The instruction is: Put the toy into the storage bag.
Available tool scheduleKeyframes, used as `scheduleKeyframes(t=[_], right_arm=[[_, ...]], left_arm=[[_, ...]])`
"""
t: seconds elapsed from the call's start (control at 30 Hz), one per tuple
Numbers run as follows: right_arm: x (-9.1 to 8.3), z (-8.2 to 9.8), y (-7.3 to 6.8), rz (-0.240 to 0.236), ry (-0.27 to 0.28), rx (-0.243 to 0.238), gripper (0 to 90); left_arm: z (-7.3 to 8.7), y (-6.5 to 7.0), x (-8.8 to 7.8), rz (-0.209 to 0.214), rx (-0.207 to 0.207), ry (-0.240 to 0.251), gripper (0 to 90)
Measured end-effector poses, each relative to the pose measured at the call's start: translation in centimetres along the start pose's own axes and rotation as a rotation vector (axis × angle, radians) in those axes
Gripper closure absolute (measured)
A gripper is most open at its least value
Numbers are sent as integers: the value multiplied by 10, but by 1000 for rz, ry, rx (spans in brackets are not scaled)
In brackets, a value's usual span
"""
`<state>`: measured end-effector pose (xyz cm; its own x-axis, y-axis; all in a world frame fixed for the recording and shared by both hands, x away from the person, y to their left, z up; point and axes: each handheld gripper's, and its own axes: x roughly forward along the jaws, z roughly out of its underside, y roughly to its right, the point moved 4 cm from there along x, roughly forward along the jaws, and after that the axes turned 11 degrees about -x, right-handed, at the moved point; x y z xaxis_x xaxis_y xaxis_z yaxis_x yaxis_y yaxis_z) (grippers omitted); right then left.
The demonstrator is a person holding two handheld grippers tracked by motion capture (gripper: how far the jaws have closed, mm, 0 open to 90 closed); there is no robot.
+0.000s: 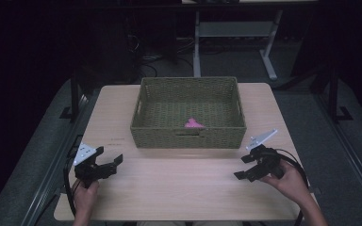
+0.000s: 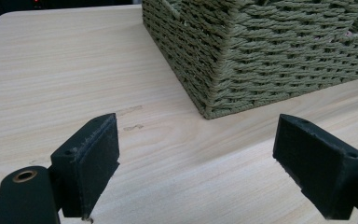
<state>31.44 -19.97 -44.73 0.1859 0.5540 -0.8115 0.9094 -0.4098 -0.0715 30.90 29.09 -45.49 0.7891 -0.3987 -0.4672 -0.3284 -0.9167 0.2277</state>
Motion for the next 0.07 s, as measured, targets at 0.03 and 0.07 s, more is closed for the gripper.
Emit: scheduleKeyframes(t=[0.03,0.07], right_arm=[[-1,2,-5,42,0,1,257],[-2,6,-13,77,26,5,257]], left_arm=[[0,0,0,-3,3,1,139],[0,1,1,-3,4,1,138]])
